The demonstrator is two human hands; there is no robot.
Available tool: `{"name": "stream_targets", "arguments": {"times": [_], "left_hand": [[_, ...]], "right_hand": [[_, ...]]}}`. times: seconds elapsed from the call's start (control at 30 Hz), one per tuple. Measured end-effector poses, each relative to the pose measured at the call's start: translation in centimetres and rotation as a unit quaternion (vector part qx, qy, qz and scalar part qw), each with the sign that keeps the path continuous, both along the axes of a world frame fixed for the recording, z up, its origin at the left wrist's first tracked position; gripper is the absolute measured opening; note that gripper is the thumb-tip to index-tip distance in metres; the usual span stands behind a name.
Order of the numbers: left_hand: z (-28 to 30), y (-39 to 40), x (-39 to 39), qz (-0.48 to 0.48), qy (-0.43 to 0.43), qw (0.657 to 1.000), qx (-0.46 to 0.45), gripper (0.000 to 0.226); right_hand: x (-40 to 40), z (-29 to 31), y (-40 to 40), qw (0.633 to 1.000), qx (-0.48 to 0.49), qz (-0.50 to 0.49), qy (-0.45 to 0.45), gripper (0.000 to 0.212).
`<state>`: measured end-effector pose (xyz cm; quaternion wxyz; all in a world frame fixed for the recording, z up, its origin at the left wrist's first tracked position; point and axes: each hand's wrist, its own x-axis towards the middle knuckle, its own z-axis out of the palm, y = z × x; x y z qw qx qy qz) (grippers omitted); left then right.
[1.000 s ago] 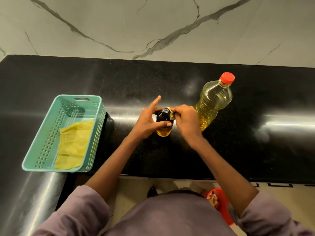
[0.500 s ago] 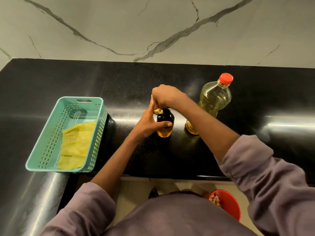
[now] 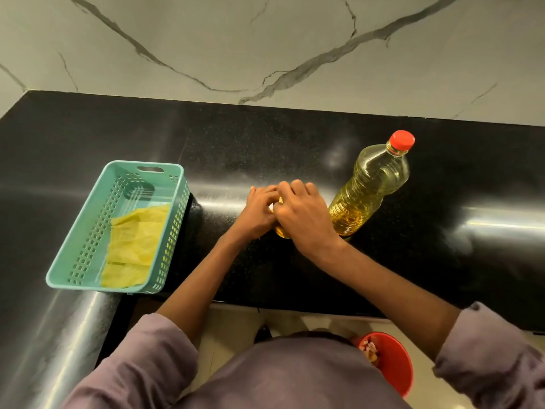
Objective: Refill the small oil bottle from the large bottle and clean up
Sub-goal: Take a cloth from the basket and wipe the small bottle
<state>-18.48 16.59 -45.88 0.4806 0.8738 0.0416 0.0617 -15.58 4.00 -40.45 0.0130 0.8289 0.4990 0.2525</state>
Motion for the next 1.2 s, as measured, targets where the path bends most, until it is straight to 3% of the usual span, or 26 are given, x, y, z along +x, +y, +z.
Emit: {"name": "stream_targets", "arguments": {"times": [0.1,0.2,0.33,0.47,0.57,0.77,0.93,1.03,1.2], "left_hand": [[-0.8,0.4,0.3,-0.014,0.007,0.999,0.040,0.044],[-0.8,0.6,0.5,-0.015,0.012,0.999,0.040,0.051],[-0.2,0.6,0.3,-0.021,0.013,0.999,0.043,0.055],[0.3,0.6,0.1,-0.014,0.006,0.999,0.042,0.058],[0.5,0.6,0.1,-0.016,-0.006,0.999,0.028,0.050],[0.9,0.6,0.2,-0.026,0.012,0.999,0.019,0.049],[0.8,0.7,-0.1,-0.029,0.023,0.999,-0.001,0.054],[1.2,0.7,0.0,-0.044,0.020,0.998,-0.030,0.052],[1.5,0.9,0.2,-0.035,0.060,0.997,-0.043,0.084]], "right_hand": [[0.0,-1.7,-1.5,0.998,0.066,-0.020,0.011,0.008],[-0.7,-3.4,-2.4,0.983,0.170,-0.045,0.057,0.015],[-1.7,-5.2,-2.5,0.940,0.297,-0.089,0.145,0.029],[-2.0,-6.5,-3.2,0.878,0.384,-0.181,0.220,0.018],[-1.1,-6.8,-3.7,0.863,0.365,-0.218,0.274,0.020],[0.6,-5.7,-3.2,0.814,0.388,-0.180,0.392,0.024],[-1.7,-6.1,-3.8,0.822,0.383,-0.119,0.403,0.040],[-0.8,-5.9,-3.6,0.825,0.385,-0.103,0.401,0.038],[2.2,-5.3,-2.2,0.785,0.367,-0.140,0.478,0.030]]}}
